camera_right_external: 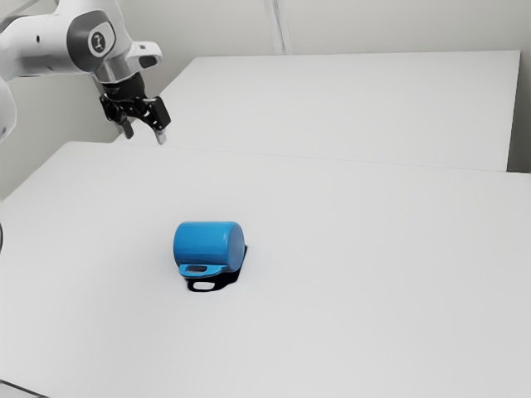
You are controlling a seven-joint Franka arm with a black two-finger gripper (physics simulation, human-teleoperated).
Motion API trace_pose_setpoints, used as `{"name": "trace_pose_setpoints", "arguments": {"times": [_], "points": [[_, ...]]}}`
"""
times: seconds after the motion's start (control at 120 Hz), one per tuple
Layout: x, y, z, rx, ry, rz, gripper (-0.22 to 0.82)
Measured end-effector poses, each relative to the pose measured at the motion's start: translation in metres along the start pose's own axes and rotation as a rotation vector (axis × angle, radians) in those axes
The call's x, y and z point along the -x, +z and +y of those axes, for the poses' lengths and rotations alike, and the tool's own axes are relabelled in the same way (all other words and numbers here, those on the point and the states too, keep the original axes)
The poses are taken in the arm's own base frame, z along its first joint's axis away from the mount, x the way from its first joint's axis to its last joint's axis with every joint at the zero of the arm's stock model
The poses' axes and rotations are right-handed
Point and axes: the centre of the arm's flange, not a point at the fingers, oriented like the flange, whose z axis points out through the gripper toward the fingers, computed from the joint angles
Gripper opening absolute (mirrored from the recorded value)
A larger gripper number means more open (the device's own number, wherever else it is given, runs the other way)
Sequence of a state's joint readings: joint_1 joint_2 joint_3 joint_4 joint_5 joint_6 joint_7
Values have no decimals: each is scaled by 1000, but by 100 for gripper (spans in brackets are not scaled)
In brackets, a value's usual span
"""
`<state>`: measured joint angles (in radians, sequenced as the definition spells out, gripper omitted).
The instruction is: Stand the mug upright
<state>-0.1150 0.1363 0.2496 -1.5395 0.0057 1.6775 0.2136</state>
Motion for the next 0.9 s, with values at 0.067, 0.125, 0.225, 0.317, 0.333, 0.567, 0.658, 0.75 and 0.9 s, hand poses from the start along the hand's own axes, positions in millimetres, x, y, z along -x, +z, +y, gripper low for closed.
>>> {"name": "trace_pose_setpoints", "arguments": {"times": [0.067,0.125,0.225,0.317,0.333,0.567,0.658,0.75,0.9], "points": [[6,-1,-2,9,13,4,58],[14,-1,-7,34,13,7,58],[37,12,-22,107,-18,-9,58],[55,29,-36,200,-66,-25,58],[58,33,-38,220,-77,-29,58],[89,97,-68,599,-269,-85,58],[95,123,-79,722,-333,-105,58],[88,147,-66,807,-335,-131,58],[78,180,-36,885,-299,-172,58]]}}
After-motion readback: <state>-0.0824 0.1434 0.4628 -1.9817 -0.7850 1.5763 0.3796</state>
